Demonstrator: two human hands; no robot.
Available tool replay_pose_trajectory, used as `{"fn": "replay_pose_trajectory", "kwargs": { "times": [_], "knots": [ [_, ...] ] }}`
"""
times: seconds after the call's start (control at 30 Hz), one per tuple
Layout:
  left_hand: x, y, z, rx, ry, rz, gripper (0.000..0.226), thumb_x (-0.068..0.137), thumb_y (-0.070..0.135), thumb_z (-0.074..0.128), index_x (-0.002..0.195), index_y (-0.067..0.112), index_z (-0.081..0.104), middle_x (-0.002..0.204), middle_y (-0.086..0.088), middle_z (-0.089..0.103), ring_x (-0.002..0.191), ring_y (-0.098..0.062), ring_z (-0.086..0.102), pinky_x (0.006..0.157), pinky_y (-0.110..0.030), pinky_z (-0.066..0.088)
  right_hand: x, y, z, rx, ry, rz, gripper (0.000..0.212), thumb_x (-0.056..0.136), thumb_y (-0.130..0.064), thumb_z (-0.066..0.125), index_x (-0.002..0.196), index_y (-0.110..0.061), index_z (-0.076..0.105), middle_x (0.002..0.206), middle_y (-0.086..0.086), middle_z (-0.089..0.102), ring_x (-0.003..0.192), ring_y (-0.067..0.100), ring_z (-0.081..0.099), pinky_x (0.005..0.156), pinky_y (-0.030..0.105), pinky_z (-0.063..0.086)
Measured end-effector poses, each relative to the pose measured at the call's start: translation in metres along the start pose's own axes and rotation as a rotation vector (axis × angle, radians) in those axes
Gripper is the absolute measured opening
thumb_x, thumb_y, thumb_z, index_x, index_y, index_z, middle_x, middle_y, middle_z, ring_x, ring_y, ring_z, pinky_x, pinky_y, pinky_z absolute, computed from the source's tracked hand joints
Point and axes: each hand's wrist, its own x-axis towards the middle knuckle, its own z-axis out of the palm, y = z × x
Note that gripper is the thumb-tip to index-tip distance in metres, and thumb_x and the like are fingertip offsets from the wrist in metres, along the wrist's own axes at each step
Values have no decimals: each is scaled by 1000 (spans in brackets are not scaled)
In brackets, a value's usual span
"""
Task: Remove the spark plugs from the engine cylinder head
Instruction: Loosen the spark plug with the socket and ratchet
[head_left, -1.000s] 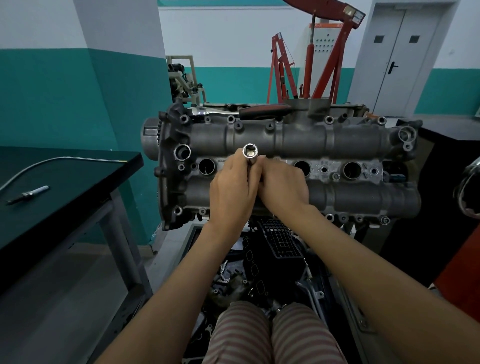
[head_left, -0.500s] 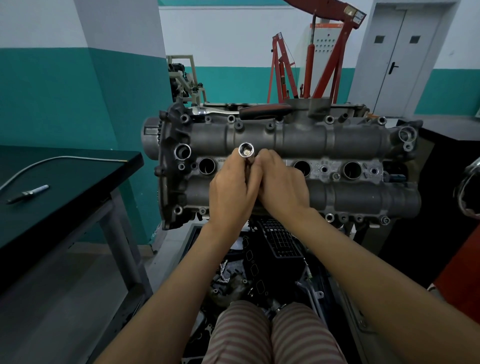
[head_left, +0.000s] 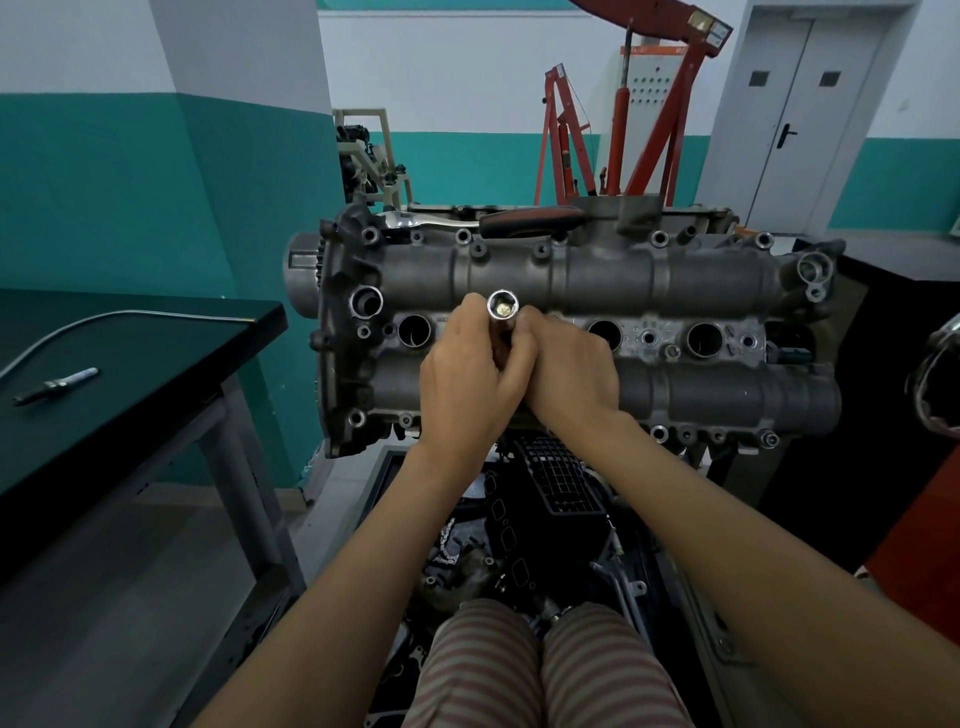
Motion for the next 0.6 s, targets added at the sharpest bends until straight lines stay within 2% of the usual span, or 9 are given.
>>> {"fn": "replay_pose_trajectory", "kwargs": {
  "times": [0.13,0.23,0.3,0.37,0.5,0.6],
  "knots": [
    [1,2,0,59,-9,20,24,91,27,53,80,5,54,75,-1,52,63,-12,46,55,-20,34,0,0,-1,0,-1,5,15,95,-24,39,90,-13,49,83,3,62,71,24,58,60,35,41],
    [2,3,0,119,-3,29,23,93,27,52,83,6,54,82,-3,53,65,-14,49,52,-17,30,1,-1,-1,35,15,17,17,96,-26,37,94,-13,48,88,2,61,75,25,59,61,35,40],
    [2,3,0,103,-8,29,25,94,28,51,84,6,55,84,-3,52,66,-16,50,54,-19,34,0,-1,0,27,12,-3,18,97,-27,35,98,-13,47,95,2,60,79,25,59,61,35,40],
    [0,4,-2,63,-6,54,31,94,31,48,84,3,56,84,-5,53,66,-19,51,57,-27,41,0,-1,1,20,5,-36,20,96,-28,34,100,-12,46,99,3,58,81,26,58,60,35,38],
    [-1,5,-4,22,24,94,40,91,36,40,84,0,56,83,-8,53,64,-21,51,56,-28,40,-3,-1,-1,52,20,-52,22,95,-29,34,96,-11,45,94,3,57,74,27,56,55,32,32],
    [-2,5,-5,1,18,91,39,91,37,40,85,2,55,80,-6,52,63,-19,50,55,-26,40,-4,-3,-5,74,15,-64,30,91,-36,25,94,-11,42,91,4,57,75,26,56,55,32,30]
  ]
}}
